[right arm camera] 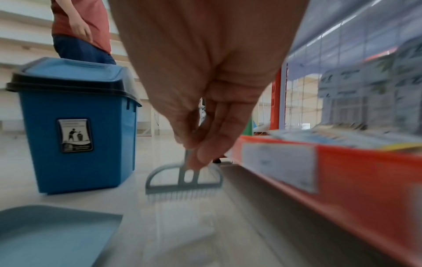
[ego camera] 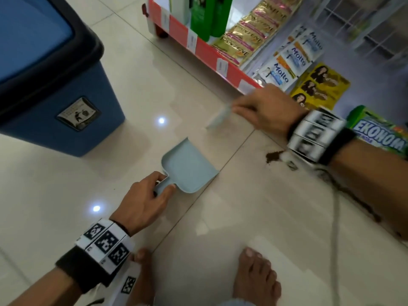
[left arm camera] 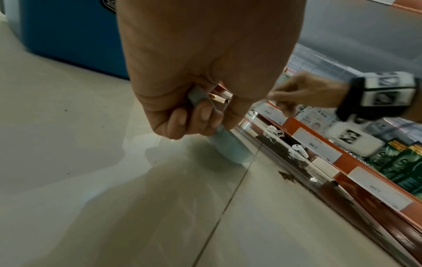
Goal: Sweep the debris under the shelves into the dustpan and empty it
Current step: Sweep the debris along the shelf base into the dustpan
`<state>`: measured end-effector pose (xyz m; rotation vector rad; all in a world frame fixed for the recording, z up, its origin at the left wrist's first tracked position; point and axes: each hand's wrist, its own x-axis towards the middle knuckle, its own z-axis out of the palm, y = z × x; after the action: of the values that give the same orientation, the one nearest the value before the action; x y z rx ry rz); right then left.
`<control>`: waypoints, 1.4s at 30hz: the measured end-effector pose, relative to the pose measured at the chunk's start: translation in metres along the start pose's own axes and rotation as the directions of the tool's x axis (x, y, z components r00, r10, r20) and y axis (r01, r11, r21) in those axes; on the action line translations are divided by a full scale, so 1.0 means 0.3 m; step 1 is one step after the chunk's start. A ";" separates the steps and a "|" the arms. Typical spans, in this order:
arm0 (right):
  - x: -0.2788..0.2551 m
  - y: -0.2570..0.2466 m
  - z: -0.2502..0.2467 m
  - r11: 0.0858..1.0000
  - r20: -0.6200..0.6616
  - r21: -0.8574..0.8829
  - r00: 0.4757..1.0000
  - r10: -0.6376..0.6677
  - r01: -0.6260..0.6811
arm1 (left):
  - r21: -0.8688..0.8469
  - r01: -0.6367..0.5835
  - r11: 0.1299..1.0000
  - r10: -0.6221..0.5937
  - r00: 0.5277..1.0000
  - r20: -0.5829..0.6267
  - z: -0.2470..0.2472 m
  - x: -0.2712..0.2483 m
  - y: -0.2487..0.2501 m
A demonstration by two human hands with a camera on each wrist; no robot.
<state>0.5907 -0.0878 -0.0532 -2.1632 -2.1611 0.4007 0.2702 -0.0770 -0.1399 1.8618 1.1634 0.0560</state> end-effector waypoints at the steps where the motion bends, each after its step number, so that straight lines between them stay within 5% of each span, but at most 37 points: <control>1: 0.060 -0.033 0.008 0.998 -0.045 0.053 0.999 -0.026 0.028 | 0.000 -0.011 1.000 0.011 1.000 0.005 0.002 0.004 0.008; 7: 0.219 -0.080 0.112 0.992 0.045 -0.103 0.996 0.076 -0.072 | -0.002 -0.035 0.999 0.035 0.999 0.018 0.014 0.003 0.019; 16: -0.307 0.163 0.060 0.927 0.166 -0.174 0.917 0.361 -0.333 | 0.002 -0.057 0.998 0.056 0.997 0.055 0.044 0.084 0.019; 22: -0.269 0.088 0.064 0.938 -0.129 0.000 0.930 0.344 -0.347 | 0.016 -0.152 0.988 0.149 0.982 0.116 0.109 0.175 0.114; 28: -0.105 0.059 0.166 0.852 -0.060 -0.276 0.893 0.446 -0.444 | 0.013 -0.182 0.983 0.177 0.970 0.168 0.136 0.209 0.131; 36: -0.401 0.061 0.099 0.858 0.124 -0.246 0.863 0.489 -0.451 | -0.020 -0.159 0.987 0.160 0.970 0.181 0.163 0.228 0.096; 42: -0.313 0.048 0.040 0.920 -0.037 -0.040 0.921 0.388 -0.389 | -0.036 -0.170 0.985 0.174 0.963 0.205 0.193 0.185 0.090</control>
<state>0.6034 -0.1827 -0.0545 -2.6085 -1.7320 0.3356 0.3463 -0.0786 -0.1765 1.8994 0.8539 -0.0305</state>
